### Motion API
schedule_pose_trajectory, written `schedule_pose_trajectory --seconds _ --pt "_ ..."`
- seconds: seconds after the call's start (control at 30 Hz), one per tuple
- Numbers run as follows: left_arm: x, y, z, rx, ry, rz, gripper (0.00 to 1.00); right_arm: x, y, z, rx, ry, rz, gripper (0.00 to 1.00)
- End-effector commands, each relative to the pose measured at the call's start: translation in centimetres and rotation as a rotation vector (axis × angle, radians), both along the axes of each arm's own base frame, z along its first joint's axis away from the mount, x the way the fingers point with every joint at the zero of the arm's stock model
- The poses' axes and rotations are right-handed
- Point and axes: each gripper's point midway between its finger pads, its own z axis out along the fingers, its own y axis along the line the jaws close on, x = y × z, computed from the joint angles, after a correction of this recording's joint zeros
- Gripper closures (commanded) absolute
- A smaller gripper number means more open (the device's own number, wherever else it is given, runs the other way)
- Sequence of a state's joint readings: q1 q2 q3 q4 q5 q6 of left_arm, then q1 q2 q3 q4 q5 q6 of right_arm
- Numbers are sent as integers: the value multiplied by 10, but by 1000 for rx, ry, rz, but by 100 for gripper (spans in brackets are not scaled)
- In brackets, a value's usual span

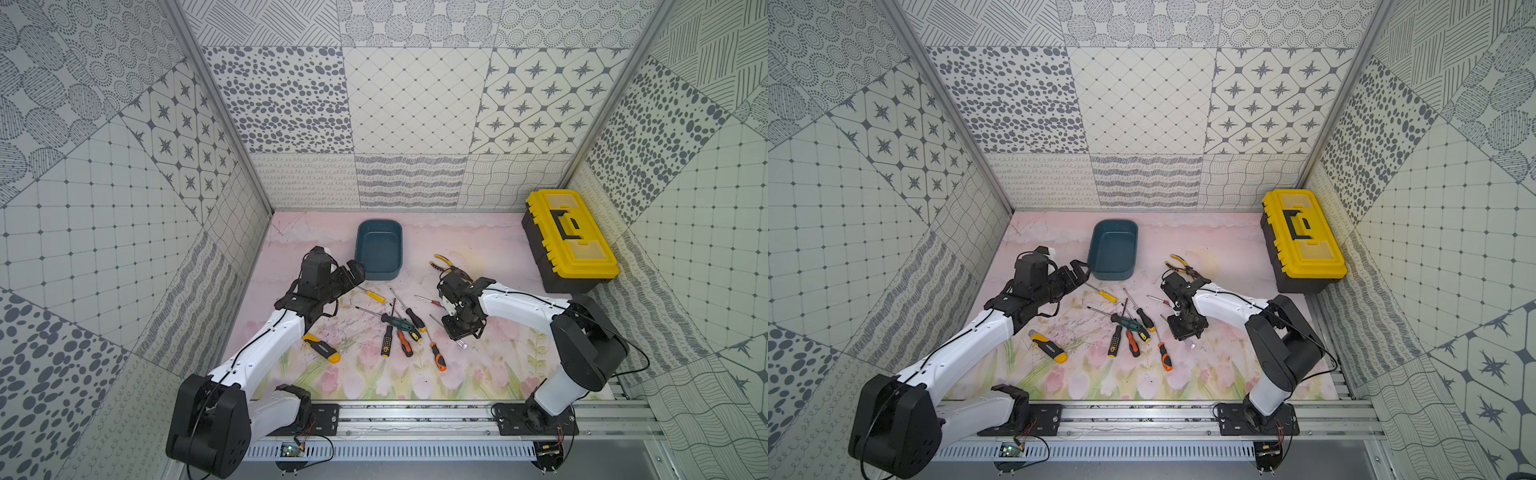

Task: Put the screwdriver on the desktop into the storage box
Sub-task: Pick up the screwdriver from the center of the board.

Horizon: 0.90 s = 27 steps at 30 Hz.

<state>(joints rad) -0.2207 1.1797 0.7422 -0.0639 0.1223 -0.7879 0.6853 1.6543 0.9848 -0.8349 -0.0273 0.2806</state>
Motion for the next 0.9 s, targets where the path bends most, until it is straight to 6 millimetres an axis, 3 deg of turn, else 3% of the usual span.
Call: schedule_pose_trajectory --seconds 0.0,0.3,0.57,0.73,0.87 --pt "1 0 8 -74 -5 37 1 3 1 -1 -41 -17 26 70" --pt "1 6 8 -61 -10 61 1 -2 -1 -7 -103 -14 70 75" --pt "0 14 7 -43 -7 94 1 -4 2 1 -92 -44 89 93" --pt "-4 27 2 -9 28 140 0 -1 9 34 0 -123 73 98" --pt "-11 39 -11 16 99 183 0 29 40 89 151 -270 15 99"
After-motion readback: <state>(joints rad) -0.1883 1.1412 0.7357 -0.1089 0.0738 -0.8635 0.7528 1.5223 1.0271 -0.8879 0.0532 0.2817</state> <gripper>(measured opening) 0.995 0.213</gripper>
